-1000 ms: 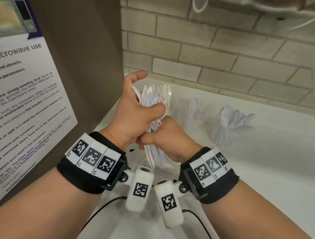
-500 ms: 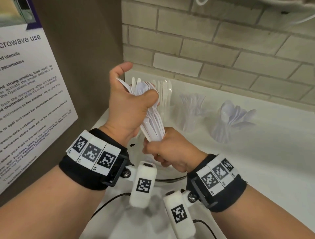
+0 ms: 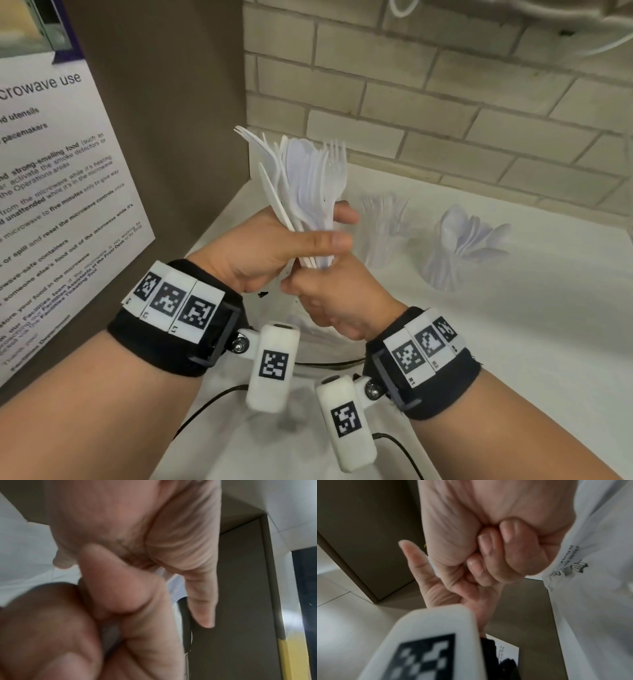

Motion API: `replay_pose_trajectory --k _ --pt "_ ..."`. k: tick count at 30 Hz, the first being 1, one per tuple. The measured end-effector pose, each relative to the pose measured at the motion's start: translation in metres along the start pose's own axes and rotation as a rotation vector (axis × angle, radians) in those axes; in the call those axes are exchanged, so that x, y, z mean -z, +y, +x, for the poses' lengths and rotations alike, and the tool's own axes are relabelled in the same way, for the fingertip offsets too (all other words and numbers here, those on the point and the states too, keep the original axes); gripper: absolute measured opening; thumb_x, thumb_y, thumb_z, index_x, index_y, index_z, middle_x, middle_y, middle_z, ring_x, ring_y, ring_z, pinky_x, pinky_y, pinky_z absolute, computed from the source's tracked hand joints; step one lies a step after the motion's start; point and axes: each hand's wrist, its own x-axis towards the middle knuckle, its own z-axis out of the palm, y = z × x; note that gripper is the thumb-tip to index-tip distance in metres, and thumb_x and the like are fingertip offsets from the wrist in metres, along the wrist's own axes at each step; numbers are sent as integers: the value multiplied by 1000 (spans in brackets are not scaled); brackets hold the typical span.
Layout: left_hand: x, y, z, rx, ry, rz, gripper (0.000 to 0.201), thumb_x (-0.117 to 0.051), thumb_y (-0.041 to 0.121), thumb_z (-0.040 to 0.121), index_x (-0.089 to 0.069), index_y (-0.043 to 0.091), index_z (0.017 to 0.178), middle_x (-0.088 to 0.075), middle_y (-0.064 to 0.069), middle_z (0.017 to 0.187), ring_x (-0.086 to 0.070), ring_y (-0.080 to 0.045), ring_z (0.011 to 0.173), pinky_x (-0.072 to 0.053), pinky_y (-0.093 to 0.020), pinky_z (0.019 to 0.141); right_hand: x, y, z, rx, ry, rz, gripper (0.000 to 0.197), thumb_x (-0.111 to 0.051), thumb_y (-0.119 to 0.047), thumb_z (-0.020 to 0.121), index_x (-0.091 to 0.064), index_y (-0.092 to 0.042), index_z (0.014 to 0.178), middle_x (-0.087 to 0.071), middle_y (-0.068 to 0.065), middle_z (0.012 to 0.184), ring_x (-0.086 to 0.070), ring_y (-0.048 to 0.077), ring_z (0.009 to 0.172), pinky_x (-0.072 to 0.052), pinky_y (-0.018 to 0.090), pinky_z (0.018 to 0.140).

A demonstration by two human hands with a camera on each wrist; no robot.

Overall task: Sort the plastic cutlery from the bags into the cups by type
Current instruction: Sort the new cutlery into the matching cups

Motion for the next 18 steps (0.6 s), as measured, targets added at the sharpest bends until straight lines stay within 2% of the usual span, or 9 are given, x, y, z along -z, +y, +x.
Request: replay_pose_trajectory --k 2,5,7,9,11,12,13,15,18 --pt "-4 0 3 27 55 -38 52 -80 27 69 -66 11 116 -67 2 124 -61 -7 116 -44 -26 103 0 2 -1 -13 -47 -4 36 -58 4 81 -39 -14 57 -29 -4 40 -22 10 34 -18 18 41" --pt "-8 -3 4 13 103 -5 43 -69 27 75 -68 17 116 -69 6 120 -62 -7 114 -47 -20 95 5 3 0 -12 -92 -36 36 -64 3 80 -44 -12 55 -36 0 41 -27 11 32 -21 18 39" --pt "-9 -4 5 -26 160 29 34 -67 29 80 -70 20 112 -69 8 118 -61 -3 112 -49 -15 88 7 2 1 31 -105 -66 23 -70 0 79 -54 -8 64 -49 5 50 -41 14 36 -34 21 38" --pt "-6 -2 5 -80 273 14 23 -65 22 87 -70 18 110 -70 8 115 -61 1 110 -48 -10 84 11 1 2 49 -113 -70 16 -75 -6 77 -62 -7 86 -63 7 70 -63 17 57 -55 31 55" --pt "-1 -1 7 -115 389 -10 21 -62 16 89 -70 13 109 -71 7 111 -63 2 106 -47 -9 83 24 -1 4 31 -69 -61 33 -79 -13 75 -62 -9 102 -69 10 90 -70 19 80 -59 40 77" --pt "2 -1 7 -114 434 -32 20 -62 14 90 -70 10 108 -72 4 109 -65 0 104 -48 -12 84 31 -5 4 43 -23 -64 34 -80 -14 74 -63 -11 104 -69 13 95 -70 19 84 -59 42 81" --pt "5 0 7 -104 459 -66 18 -61 13 90 -69 8 105 -73 0 107 -68 -6 101 -50 -17 86 37 -11 3 74 30 -71 32 -80 -14 74 -64 -12 102 -68 15 98 -69 20 84 -59 42 80" --pt "6 -1 5 -72 462 -129 10 -60 11 92 -68 8 97 -73 -9 101 -72 -20 88 -57 -32 83 48 -24 1 166 143 -91 23 -78 -13 75 -66 -14 95 -67 11 91 -66 17 77 -57 38 70" --pt "1 -9 5 -32 493 -36 13 -61 17 92 -64 12 80 -66 -10 71 -59 -20 54 -54 -36 59 51 -45 -2 364 275 -103 15 -77 -10 78 -66 -17 84 -61 -1 72 -58 12 63 -49 29 55"
